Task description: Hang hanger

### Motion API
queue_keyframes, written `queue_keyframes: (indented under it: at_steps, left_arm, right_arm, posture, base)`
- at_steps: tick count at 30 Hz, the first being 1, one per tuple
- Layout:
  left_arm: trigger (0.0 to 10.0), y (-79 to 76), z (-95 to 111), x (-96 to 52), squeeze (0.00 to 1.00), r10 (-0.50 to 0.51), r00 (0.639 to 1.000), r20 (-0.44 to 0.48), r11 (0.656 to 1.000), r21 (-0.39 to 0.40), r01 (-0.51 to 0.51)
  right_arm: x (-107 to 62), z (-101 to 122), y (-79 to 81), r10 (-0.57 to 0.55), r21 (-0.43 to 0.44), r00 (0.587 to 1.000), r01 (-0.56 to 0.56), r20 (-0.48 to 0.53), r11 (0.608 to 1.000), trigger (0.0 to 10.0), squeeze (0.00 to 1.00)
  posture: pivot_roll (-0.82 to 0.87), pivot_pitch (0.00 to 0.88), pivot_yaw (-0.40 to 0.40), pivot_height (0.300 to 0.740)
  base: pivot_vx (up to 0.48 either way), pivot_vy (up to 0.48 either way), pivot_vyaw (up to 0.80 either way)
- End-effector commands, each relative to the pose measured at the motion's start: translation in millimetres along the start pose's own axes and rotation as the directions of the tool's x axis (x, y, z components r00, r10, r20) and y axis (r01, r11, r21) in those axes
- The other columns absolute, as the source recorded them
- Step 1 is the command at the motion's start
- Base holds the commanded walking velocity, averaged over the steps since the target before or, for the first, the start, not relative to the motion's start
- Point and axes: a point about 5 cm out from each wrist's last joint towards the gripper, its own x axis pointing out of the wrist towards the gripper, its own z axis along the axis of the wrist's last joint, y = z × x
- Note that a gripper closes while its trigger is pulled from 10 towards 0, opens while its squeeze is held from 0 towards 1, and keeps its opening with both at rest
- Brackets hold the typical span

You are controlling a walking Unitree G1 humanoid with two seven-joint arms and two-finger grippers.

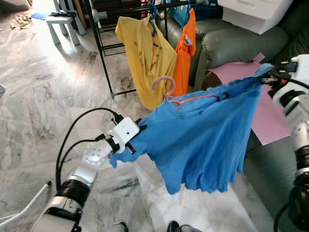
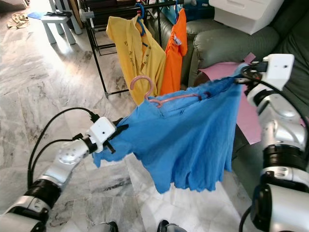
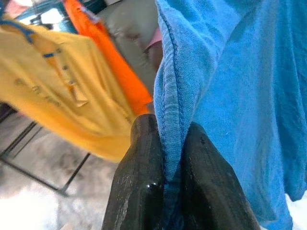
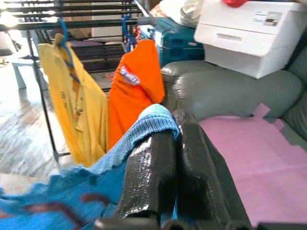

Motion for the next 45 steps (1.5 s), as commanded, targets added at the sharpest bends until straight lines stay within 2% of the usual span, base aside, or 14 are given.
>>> queue_keyframes:
  at_steps: [1,3,9,16,23,26,27,29,31,32,36,39,43,45]
  left_arm:
    - [0.0,1.5,-1,2.1,0.0,0.034,0.999,-0.026,0.999,0.008,-0.034]
    - [0.0,-4.7,-1,8.1,0.0,0.088,0.995,-0.054,0.996,-0.017,-0.089]
    - [0.0,-24.9,-1,17.1,0.0,0.063,0.994,-0.087,0.998,-0.003,-0.064]
    - [0.0,-19.4,-6,18.8,0.0,0.174,0.974,-0.148,0.984,0.004,-0.176]
    - [0.0,-20.5,-3,21.9,0.0,0.175,0.975,-0.141,0.983,-0.029,-0.18]
    - [0.0,-21.4,-3,22.6,0.0,0.184,0.971,-0.15,0.981,-0.038,-0.192]
    - [0.0,-20.4,-3,23.3,0.0,0.199,0.967,-0.156,0.977,-0.046,-0.209]
    - [0.0,-20.0,-3,23.7,0.0,0.206,0.966,-0.157,0.975,-0.051,-0.217]
    - [0.0,-16.8,-1,25.7,0.0,0.233,0.958,-0.165,0.965,-0.081,-0.249]
    - [0.0,-16.0,-1,26.4,0.0,0.237,0.957,-0.165,0.964,-0.085,-0.253]
    - [0.0,-13.6,2,28.8,0.0,0.254,0.953,-0.165,0.955,-0.114,-0.274]
    - [0.0,-11.5,3,29.4,0.0,0.269,0.948,-0.173,0.945,-0.145,-0.294]
    - [0.0,-7.7,3,29.8,0.0,0.282,0.942,-0.182,0.935,-0.168,-0.313]
    - [0.0,-4.7,3,29.7,0.0,0.29,0.939,-0.186,0.928,-0.183,-0.323]
  right_arm:
    - [1.2,7,6.1,0.019,-0.022,0.999,-0.019,0.029,1.0,0.0,0.0]
    - [3.3,4,21.0,0.054,-0.036,0.998,-0.053,0.038,0.998,0.0,0.0]
    - [3.7,-5,53.1,0.138,-0.034,0.99,-0.136,0.04,0.99,0.0,0.0]
    - [-2.4,-15,84.3,0.237,-0.026,0.972,-0.237,0.0,0.971,0.0,0.0]
    - [-13.3,-28,112.9,0.358,0.0,0.934,-0.358,-0.022,0.934,0.0,0.0]
    - [-24.8,-26,139.2,0.501,0.08,0.865,-0.5,0.004,0.862,0.0,0.0]
    - [-35.1,-29,153.0,0.599,0.083,0.8,-0.597,-0.012,0.798,0.0,0.0]
    - [-38.6,-30,156.4,0.624,0.081,0.781,-0.621,-0.018,0.78,0.0,0.0]
    - [-54.8,-40,168.2,0.725,0.11,0.686,-0.718,-0.061,0.688,0.0,0.0]
    - [-59.0,-42,170.5,0.746,0.114,0.662,-0.738,-0.067,0.665,0.0,0.0]
    - [-74.2,-57,172.1,0.793,0.157,0.596,-0.778,-0.123,0.609,0.0,0.0]
    - [-89.0,-68,171.7,0.832,0.204,0.525,-0.807,-0.181,0.553,0.0,0.0]
    - [-107.5,-86,164.5,0.854,0.236,0.438,-0.831,-0.281,0.504,0.0,0.0]
    - [-117.8,-99,156.3,0.842,0.237,0.405,-0.832,-0.355,0.501,0.0,0.0]
  posture:
    - [-0.11,0.142,-0.004,0.74]
    - [-0.11,0.142,-0.003,0.74]
    - [-0.11,0.14,-0.002,0.74]
    - [-0.12,0.139,0.002,0.74]
    - [-0.11,0.138,0.002,0.74]
    - [-0.11,0.138,0.002,0.74]
    - [-0.12,0.138,0.0,0.74]
    - [-0.12,0.138,0.0,0.74]
    - [-0.12,0.138,-0.003,0.74]
    - [-0.12,0.138,-0.003,0.74]
    - [-0.12,0.138,-0.005,0.74]
    - [-0.12,0.14,-0.005,0.74]
    - [-0.12,0.141,-0.005,0.74]
    - [-0.12,0.143,-0.005,0.74]
  base:
    - [0.0,0.0,0.0]
    - [0.0,0.0,0.0]
    - [0.0,0.0,0.0]
    - [0.0,0.0,0.0]
    - [0.0,0.0,0.0]
    - [0.0,0.0,0.0]
    - [0.0,0.0,0.0]
    - [0.0,0.0,0.0]
    - [0.0,0.0,0.0]
    - [0.0,0.0,0.0]
    - [0.0,0.0,0.0]
    - [0.0,0.0,0.0]
    - [0.0,0.0,0.0]
    - [0.0,0.0,0.0]
